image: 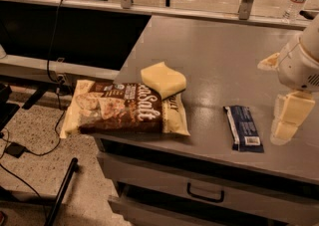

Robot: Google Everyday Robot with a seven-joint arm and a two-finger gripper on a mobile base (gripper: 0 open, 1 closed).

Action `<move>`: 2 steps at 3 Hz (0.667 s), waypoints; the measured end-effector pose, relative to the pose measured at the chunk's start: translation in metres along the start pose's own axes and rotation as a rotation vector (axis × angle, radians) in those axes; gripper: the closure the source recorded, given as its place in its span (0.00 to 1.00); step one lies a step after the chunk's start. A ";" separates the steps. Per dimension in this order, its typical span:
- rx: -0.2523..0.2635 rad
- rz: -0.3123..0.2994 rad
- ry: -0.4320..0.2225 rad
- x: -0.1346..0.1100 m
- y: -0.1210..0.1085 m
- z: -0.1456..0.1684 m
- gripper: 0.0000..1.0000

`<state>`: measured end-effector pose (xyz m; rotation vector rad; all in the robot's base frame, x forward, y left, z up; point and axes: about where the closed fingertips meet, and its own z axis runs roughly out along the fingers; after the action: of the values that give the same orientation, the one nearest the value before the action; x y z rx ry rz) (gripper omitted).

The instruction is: Pick rxbar blueberry

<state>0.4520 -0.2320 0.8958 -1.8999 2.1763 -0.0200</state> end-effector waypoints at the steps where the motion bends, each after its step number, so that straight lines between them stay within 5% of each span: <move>1: 0.002 -0.044 -0.013 0.001 0.005 0.012 0.00; 2: -0.032 -0.083 -0.007 0.002 0.015 0.035 0.00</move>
Offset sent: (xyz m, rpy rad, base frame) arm -0.0117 0.0056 -0.0545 -0.0088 0.0329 0.1132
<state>0.4443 -0.2266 0.8585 -2.0041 2.1046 0.0064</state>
